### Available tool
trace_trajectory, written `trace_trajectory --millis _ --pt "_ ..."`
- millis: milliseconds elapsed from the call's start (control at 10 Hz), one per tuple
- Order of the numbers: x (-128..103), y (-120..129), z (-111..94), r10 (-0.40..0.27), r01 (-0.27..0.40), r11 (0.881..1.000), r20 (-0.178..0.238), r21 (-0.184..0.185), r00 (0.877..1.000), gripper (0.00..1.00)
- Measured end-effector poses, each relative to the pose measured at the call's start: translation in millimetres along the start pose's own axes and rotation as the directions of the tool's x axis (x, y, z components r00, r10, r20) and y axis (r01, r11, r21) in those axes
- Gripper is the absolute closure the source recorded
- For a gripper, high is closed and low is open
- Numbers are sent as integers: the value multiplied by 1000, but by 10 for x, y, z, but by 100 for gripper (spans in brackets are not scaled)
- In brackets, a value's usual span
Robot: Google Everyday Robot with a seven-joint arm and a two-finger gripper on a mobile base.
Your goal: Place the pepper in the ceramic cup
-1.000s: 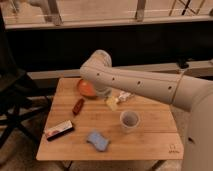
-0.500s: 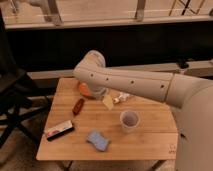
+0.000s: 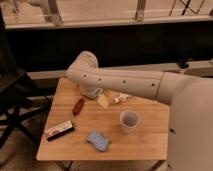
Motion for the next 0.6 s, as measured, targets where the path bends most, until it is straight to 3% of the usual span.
trace_trajectory --millis 600 --pt "-149 -255 150 -62 62 998 2 12 998 20"
